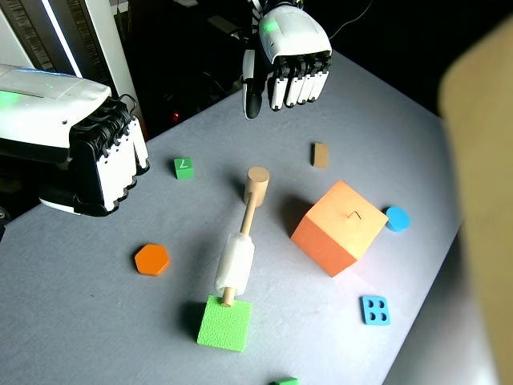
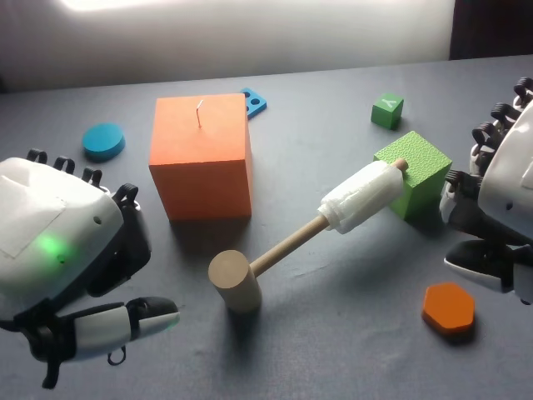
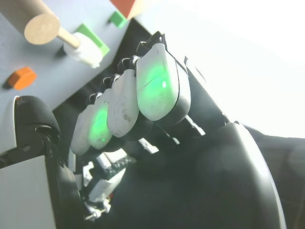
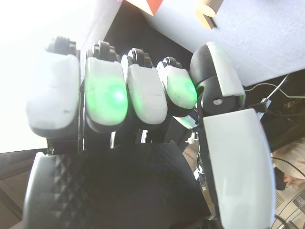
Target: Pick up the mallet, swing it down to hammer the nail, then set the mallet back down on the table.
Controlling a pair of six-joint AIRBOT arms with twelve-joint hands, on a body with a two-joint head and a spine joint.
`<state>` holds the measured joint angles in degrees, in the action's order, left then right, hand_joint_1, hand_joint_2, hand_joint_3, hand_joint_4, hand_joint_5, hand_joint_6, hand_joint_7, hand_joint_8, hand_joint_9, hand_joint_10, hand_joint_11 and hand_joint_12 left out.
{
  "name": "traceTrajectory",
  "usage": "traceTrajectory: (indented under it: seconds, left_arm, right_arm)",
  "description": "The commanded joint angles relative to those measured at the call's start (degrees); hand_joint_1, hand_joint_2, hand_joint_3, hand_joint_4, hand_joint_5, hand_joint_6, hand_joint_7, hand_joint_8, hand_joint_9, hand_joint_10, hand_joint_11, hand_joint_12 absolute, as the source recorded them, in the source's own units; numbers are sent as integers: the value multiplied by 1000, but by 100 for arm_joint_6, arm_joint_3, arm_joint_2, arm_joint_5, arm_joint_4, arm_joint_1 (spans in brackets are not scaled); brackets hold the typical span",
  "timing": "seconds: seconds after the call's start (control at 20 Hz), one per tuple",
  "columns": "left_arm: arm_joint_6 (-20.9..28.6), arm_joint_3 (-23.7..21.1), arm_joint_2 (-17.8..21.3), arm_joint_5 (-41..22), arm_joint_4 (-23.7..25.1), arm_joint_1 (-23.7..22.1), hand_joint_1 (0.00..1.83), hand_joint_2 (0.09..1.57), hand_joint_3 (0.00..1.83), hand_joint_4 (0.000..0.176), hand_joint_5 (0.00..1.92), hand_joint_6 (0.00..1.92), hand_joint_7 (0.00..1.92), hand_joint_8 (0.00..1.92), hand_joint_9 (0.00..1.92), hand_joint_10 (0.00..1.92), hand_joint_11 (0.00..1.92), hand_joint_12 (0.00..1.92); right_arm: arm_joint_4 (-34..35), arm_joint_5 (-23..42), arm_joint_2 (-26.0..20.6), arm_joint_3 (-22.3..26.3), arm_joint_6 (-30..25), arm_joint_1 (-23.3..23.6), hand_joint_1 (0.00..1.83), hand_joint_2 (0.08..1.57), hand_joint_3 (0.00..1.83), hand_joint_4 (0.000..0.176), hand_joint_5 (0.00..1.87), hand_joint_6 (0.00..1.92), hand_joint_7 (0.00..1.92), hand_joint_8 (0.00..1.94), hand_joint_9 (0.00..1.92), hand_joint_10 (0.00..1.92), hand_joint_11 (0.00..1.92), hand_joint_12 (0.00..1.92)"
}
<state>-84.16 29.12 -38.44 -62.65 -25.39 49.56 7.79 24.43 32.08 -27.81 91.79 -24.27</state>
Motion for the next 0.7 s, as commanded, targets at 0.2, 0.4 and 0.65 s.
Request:
traceTrajectory:
  seconds: [0.2, 0.4, 0.65]
  left_arm:
    - [-193, -44, 12, -651, 0, -53, 0, 1196, 4, 0, 83, 2, 103, 1, 70, 1, 1, 93]
    - [-108, 12, 13, -666, 33, -29, 0, 1189, 0, 0, 102, 4, 104, 1, 58, 0, 0, 64]
    - [172, 221, 9, -610, 86, 63, 0, 1189, 1, 0, 136, 1, 147, 1, 112, 2, 0, 193]
  right_arm:
    - [-71, 603, 9, 29, 71, 106, 45, 1342, 4, 0, 173, 4, 167, 4, 140, 3, 0, 392]
    - [-71, 582, 60, 28, 414, 35, 778, 1152, 0, 0, 46, 1, 29, 0, 17, 0, 0, 195]
    - [-70, -1624, 284, -418, -356, 795, 1282, 1021, 0, 0, 94, 16, 34, 6, 9, 3, 0, 421]
